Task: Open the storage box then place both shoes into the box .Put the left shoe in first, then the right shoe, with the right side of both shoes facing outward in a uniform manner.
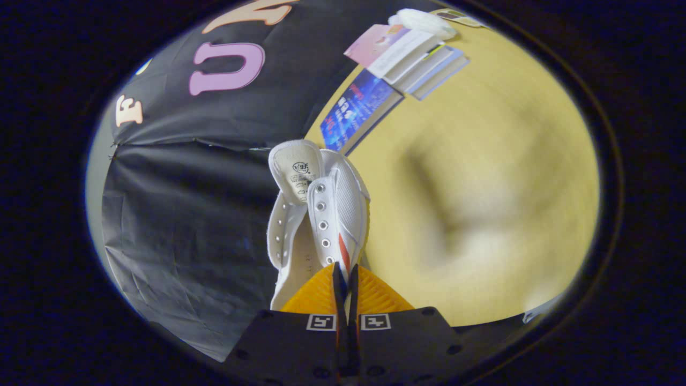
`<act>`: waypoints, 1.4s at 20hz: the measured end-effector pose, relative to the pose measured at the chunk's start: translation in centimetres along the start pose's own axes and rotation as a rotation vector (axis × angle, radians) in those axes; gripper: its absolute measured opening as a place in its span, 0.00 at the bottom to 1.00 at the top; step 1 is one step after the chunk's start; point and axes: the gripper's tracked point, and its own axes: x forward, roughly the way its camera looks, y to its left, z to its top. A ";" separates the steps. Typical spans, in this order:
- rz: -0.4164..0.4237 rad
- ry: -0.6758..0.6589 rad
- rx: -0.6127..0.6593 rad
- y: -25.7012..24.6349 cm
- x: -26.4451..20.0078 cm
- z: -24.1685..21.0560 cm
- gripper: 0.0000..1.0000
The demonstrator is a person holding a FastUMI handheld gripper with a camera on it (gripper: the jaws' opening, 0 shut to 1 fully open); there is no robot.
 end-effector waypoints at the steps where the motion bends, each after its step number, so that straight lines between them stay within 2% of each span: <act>1: 0.018 0.012 -0.023 1.7 0.6 -0.6 0.02; 6: 0.087 0.096 -0.107 8.2 5.2 -4.2 0.02; 11: 0.084 0.199 -0.158 11.5 9.7 -9.5 0.02; 17: -0.014 0.206 -0.207 11.4 13.1 -13.1 0.02; 28: -0.251 0.064 -0.303 6.9 13.5 -12.1 0.03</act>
